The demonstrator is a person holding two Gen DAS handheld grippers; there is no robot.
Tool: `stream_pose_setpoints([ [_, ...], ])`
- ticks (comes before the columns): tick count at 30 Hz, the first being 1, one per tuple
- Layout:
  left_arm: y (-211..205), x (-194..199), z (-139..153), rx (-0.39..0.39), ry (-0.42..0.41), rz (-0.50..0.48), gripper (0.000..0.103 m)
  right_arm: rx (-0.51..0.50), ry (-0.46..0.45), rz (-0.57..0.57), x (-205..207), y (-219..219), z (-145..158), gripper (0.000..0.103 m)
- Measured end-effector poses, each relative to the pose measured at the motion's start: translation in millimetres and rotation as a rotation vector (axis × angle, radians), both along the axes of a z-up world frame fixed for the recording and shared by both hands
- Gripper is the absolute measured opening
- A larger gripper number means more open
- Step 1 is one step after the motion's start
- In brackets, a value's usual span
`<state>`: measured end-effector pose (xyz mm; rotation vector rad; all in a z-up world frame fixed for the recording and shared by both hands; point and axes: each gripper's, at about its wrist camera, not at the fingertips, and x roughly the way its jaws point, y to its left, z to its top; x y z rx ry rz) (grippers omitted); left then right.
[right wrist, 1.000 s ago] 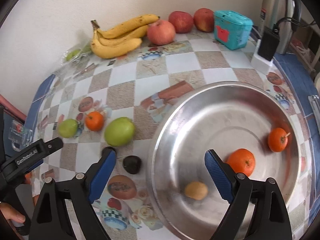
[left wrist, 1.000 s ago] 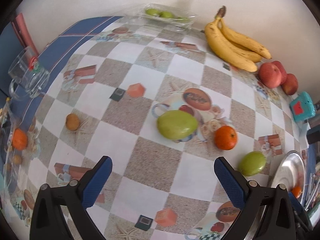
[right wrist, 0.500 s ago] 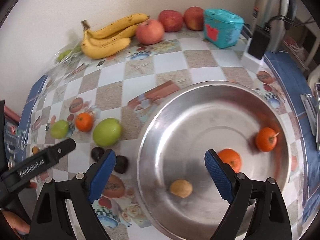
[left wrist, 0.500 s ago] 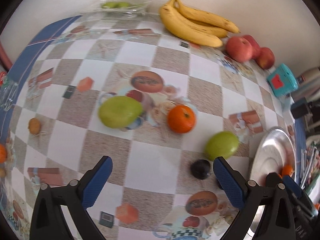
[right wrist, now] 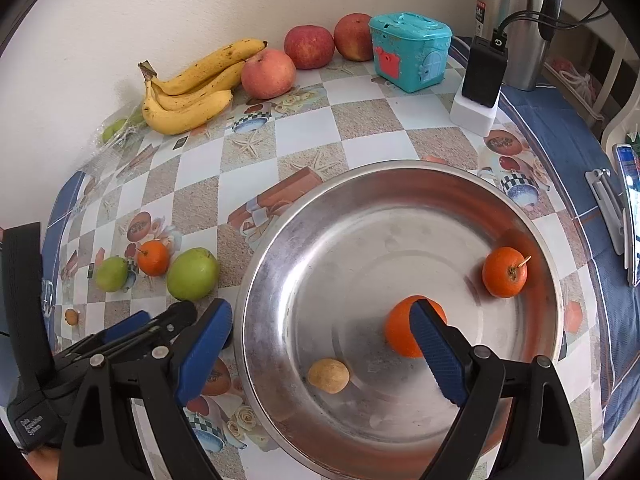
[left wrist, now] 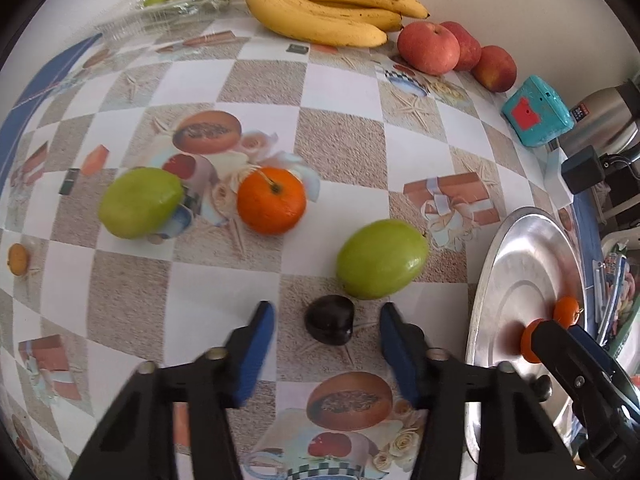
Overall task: Organize fruits
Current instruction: 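Close the left gripper on a dark plum while the right grasps another dark plum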
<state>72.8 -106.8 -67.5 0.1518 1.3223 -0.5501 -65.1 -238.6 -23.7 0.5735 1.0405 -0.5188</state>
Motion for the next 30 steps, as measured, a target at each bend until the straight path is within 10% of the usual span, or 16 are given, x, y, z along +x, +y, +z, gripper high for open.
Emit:
stream_pose_setpoints([
  [5, 0.5, 3.5, -0.5, -0.015, 0.013, 0.013, 0.028, 0.0, 0.0, 0.007, 0.0, 0.3, 0.8, 0.091],
  [25, 78.7, 32.7, 34.9, -0.09, -0.009, 0.257, 0.027, 0.0, -0.051, 0.132, 29.0, 40.9, -0.5, 0.09],
  [30, 92.4, 40.0, 35.6, -0.089, -0.014, 0.295, 0.027, -0.002, -0.066, 0.212, 41.8, 61.6, -1.9, 0.076],
])
